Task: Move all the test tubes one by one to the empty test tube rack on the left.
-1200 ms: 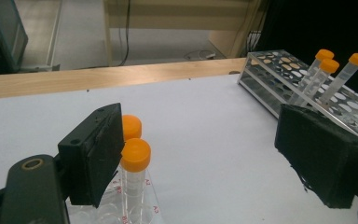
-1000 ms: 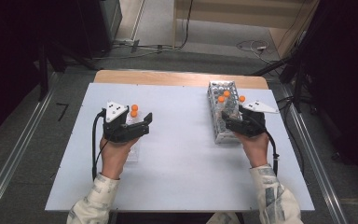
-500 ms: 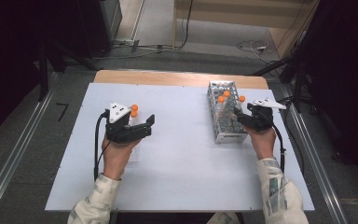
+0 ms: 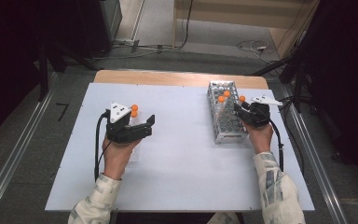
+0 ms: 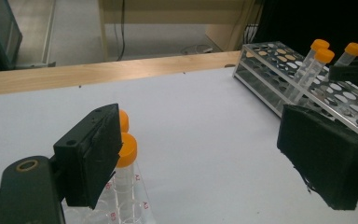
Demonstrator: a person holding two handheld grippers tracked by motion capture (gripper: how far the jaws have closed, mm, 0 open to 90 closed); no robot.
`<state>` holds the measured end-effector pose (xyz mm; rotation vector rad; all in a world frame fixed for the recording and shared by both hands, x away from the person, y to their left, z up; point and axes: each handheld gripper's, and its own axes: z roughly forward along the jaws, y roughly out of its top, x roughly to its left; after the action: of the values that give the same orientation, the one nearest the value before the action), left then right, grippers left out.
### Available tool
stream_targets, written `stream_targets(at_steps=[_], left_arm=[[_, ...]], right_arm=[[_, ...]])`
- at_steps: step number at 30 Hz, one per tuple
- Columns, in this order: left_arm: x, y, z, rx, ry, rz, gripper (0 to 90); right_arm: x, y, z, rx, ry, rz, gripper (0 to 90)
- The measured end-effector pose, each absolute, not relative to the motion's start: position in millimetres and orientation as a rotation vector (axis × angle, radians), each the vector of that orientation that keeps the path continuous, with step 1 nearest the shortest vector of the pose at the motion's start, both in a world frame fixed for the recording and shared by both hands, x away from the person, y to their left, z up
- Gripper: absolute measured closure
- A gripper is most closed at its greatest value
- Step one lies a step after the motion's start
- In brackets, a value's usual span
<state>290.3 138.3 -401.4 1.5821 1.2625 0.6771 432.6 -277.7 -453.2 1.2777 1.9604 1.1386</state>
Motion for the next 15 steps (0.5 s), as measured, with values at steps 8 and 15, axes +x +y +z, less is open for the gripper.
stream_targets(at_steps=[8,15], left_arm=[[290.0,137.0,-401.6,1.586,1.26,0.678,14.2],[290.2,136.4,-402.3,1.586,1.263,0.676,14.2]], right_arm=[[433.6,-277.4,-453.8,1.268,1.959,1.153,71.4],[431.6,-278.6,-445.5,1.256,1.939,1.171,71.6]])
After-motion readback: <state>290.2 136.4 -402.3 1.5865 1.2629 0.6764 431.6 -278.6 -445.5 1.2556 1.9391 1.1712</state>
